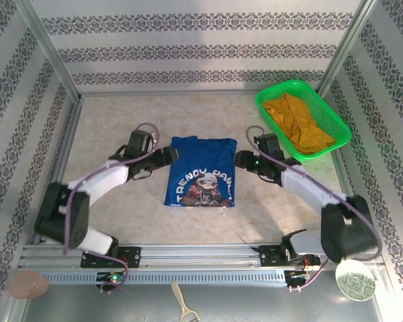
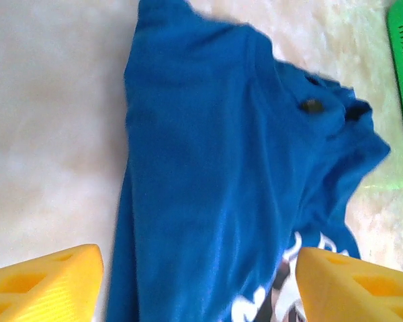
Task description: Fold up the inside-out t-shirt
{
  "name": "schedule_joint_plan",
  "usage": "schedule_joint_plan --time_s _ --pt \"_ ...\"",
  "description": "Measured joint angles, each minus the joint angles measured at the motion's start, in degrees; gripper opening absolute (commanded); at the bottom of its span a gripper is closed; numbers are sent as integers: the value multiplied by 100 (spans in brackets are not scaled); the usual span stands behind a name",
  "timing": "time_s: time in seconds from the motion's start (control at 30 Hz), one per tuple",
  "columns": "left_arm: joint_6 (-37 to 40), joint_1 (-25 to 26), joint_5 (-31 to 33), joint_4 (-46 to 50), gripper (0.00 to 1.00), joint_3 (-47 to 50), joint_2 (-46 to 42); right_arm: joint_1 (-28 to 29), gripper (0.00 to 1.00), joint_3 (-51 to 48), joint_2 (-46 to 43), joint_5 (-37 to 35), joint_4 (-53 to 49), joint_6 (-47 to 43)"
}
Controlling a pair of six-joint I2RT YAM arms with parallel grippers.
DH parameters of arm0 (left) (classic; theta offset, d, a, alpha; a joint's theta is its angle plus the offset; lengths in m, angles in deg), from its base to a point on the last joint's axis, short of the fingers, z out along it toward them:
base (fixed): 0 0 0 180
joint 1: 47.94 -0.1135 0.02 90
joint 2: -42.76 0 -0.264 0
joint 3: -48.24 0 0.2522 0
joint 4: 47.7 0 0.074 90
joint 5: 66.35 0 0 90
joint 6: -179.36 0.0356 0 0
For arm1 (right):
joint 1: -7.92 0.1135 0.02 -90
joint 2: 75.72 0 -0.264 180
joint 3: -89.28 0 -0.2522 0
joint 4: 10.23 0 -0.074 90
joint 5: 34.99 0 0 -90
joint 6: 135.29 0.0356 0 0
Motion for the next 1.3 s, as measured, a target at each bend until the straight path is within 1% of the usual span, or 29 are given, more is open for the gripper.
schedule_joint_plan --time_s 0.1,0.23,0.33,0.47,0.57,0.63,0.7,0.73,0.8,0.83,0.93,1.0,1.17,1.3 --pt "264 -160 -138 22 74 -839 970 -24 60 625 855 125 46 -111" --pt "498 -236 -238 83 71 -1585 1786 -24 60 1281 1685 245 61 -109" --pt "575 -247 -323 107 68 -1864 2120 -35 60 1593 2100 345 74 -68" --pt "579 -247 -431 105 64 -1996 2391 -101 60 1847 2428 433 76 59" --pt "577 -247 -494 103 59 -2033 2540 -175 60 1993 2605 490 76 201" --pt "577 -247 -525 103 55 -2039 2603 -216 57 2116 2761 538 81 299" --pt "573 -247 -542 101 52 -2039 2627 -249 51 2236 2927 586 83 402" --pt "568 -247 -557 96 50 -2039 2632 -249 45 2302 3018 629 90 444" --pt "551 -247 -584 68 41 -2041 2636 -260 31 2409 3163 688 105 518" --pt "535 -247 -597 55 34 -2041 2636 -271 20 2439 3215 713 120 549" --pt "520 -254 -651 11 12 -2050 2636 -286 0 2448 3235 741 120 568" --pt "511 -258 -684 -26 1 -2055 2636 -286 0 2446 3195 741 122 546" --pt "457 -262 -710 -188 0 -2055 2636 -286 0 2378 2743 708 190 315" --pt "348 -313 -706 -459 0 -2037 2636 -295 0 2389 2549 732 516 55"
